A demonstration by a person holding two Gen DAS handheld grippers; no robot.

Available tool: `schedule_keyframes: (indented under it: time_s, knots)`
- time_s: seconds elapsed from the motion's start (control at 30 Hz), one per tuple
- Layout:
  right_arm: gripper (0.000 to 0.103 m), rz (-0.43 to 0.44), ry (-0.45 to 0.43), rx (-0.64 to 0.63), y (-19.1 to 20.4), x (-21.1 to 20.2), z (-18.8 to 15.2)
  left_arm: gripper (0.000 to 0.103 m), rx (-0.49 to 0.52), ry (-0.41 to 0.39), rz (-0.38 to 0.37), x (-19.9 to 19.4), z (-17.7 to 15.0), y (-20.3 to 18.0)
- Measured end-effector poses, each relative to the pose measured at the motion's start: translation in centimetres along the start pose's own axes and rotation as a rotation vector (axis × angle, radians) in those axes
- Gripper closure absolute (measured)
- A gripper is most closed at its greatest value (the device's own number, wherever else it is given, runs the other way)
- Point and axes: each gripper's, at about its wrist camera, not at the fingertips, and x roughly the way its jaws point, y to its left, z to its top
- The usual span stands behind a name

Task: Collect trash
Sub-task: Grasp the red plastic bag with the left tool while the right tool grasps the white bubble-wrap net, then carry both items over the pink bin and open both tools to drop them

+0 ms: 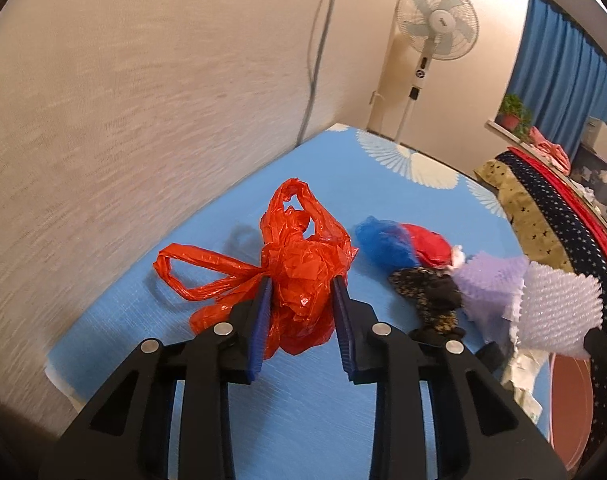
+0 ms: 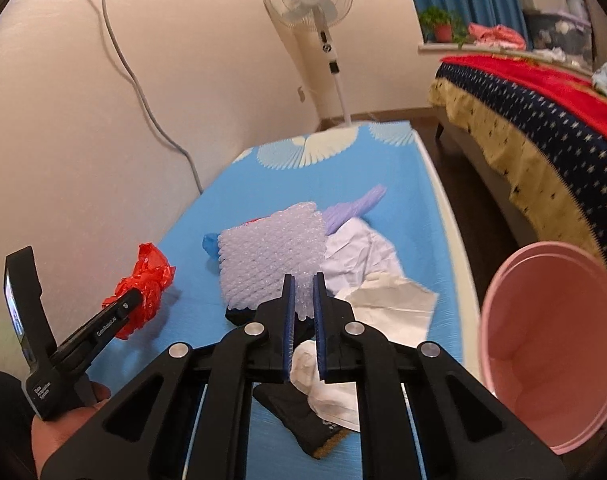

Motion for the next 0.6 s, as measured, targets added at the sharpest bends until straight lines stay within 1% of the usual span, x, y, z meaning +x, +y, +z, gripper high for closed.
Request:
schedule_keyframes:
  time_s: [0.23, 0.3, 0.6]
  knots:
    - [0.094, -0.071, -0.071, -0.041, -0.2, -3.7, -0.2, 0.074, 0.065, -0.023, -0.056, -2.7, -0.5, -1.0]
    - [0.094, -0.094, -0.088, -0.045, -0.5, -4.6, -0.1, 0.074, 0.068, -0.020, -0.078, -3.4, -0.8, -1.0]
    - [0.094, -0.207, -0.138, -0.015, -3.1, -8.6, -0.7, 0.074, 0.144, -0.033, -0.170, -6.5, -2.5, -3.1]
